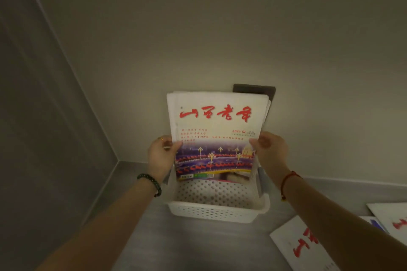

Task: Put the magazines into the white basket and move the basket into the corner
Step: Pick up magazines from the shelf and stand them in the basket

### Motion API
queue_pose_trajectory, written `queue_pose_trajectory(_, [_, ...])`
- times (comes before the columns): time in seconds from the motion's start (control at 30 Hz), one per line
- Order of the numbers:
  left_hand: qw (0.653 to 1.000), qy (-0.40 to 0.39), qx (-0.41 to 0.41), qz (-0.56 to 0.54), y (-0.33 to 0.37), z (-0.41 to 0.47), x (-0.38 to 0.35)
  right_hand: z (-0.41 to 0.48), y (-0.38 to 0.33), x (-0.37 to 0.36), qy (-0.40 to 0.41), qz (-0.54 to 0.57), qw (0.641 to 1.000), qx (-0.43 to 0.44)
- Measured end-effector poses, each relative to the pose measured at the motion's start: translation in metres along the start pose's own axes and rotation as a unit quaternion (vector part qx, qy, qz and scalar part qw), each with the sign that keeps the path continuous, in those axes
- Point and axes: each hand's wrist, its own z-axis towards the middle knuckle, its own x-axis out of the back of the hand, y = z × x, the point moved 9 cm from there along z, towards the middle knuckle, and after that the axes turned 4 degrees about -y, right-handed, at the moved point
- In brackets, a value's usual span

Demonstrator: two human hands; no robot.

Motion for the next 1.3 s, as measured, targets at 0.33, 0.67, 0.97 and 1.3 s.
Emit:
queue_pose_trajectory(0.33, [1.000,-0.022,-0.011,-0.006,-0.004,0.006,-0.021,-0.003,0.034,-0.027,-0.012,0.015,0.999,-0.034])
queue_pose_trajectory(0.67, [1.000,0.030,0.009,0.003,0.002,-0.006,-0.015,-0.002,0.018,-0.008,-0.074,-0.106,0.991,-0.019])
queue_pose_trajectory(0.97, [0.998,0.012,-0.056,-0.028,0.035,-0.091,-0.031,-0.047,0.046,0.117,-0.113,-0.106,0.985,-0.069])
queue_pose_trajectory(1.3, [0.955,-0.217,0.199,-0.035,-0.026,-0.259,-0.195,-0.130,0.167,0.231,-0.168,-0.132,0.960,-0.180])
